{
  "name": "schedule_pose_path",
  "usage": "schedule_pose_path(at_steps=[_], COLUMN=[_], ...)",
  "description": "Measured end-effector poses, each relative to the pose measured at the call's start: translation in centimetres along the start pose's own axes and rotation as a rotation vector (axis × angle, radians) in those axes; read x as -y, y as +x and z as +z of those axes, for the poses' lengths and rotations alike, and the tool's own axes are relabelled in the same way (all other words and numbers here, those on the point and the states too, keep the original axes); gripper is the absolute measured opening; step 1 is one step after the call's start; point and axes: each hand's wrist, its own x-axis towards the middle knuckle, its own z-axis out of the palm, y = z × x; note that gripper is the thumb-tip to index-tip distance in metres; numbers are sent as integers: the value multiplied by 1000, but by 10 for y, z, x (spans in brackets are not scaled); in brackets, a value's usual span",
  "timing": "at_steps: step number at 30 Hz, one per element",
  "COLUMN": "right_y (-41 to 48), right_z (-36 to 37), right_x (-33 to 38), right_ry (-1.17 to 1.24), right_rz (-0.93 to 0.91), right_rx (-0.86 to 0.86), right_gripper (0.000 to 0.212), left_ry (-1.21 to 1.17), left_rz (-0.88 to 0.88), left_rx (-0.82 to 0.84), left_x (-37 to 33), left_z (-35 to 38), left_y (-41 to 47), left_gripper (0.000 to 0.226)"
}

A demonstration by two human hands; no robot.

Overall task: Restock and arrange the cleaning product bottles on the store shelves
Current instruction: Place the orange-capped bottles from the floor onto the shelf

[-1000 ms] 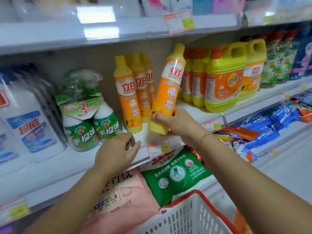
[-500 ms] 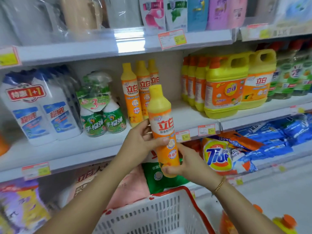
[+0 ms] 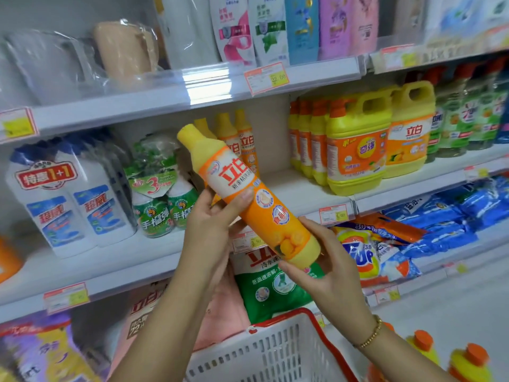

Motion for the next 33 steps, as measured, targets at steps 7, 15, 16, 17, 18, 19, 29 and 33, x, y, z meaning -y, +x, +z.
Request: schedule_pose_path(at_steps=[7,15,16,17,18,19,29,33], right_y=[23,41,42,43,44,45,48,46], right_z=[-17,-4,-1,1,1,0,6,6], right_x=[13,-4,-8,-7,-6,-6,8,-2], right_ry=[650,1119,935,686,433,230,567,1170], right_rz=[305,712,621,470,302,139,203,741], right_rx=[152,80,49,60,82,104,200,332], right_gripper=[62,57,49,40,34,38,50,75], left_ry=[-98,-5,27,45,49,34,-81,-21], left_rz=[-40,87,112,132,148,154,96,107], left_rx=[320,190,141,93,48,10,27,80], left_x=[-13,5,6,4,4,2,-11,-8], left_z=[-18,4,4,4,3,2,-12,-13], left_y=[18,15,14,12,12,11,13,12], left_gripper=[74,47,51,51,48,45,53,50])
